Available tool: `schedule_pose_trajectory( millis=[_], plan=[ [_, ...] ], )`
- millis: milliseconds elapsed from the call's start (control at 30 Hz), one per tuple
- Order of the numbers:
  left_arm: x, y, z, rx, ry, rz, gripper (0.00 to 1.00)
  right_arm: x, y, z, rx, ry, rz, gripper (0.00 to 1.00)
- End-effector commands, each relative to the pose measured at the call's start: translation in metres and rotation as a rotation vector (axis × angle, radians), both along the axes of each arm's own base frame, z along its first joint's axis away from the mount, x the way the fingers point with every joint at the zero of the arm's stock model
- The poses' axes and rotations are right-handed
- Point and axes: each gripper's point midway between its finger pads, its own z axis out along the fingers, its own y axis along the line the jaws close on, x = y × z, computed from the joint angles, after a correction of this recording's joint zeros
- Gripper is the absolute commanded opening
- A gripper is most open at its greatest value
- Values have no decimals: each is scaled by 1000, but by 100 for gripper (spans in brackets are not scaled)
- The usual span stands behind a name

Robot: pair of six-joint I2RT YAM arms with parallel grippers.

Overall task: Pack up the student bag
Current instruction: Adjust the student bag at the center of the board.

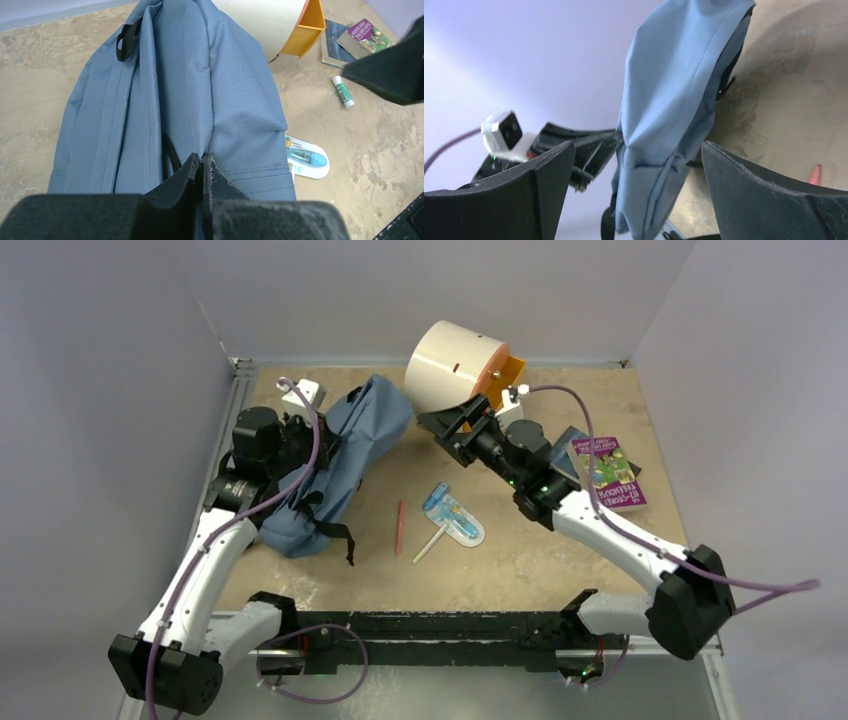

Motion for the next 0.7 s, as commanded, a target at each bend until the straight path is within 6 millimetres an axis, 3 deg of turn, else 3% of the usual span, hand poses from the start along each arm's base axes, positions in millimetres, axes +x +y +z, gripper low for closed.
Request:
schedule_pose_trajectory(
  millis=[0, 200, 300, 433, 567, 667],
  plan=[
    [-8, -10, 49, -70, -174, -64, 0, 24, 9, 39, 230, 20, -57, 99],
    [-19, -12, 52, -78, -188, -90, 0, 48, 32, 11, 257, 105, -44, 99],
    [-23, -13, 55, -82, -193, -101, 0, 52, 56, -1, 245, 142, 38, 99],
    [-28, -15, 56, -89, -198, -121, 0, 58, 77, 1, 265, 127, 102, 94],
    [-29, -15, 54, -88, -194, -120, 0, 59, 90, 6, 273, 88, 158, 78],
    [-28, -11, 57, -85, -203, -93, 0, 61, 96, 11, 271, 50, 182, 53]
  ],
)
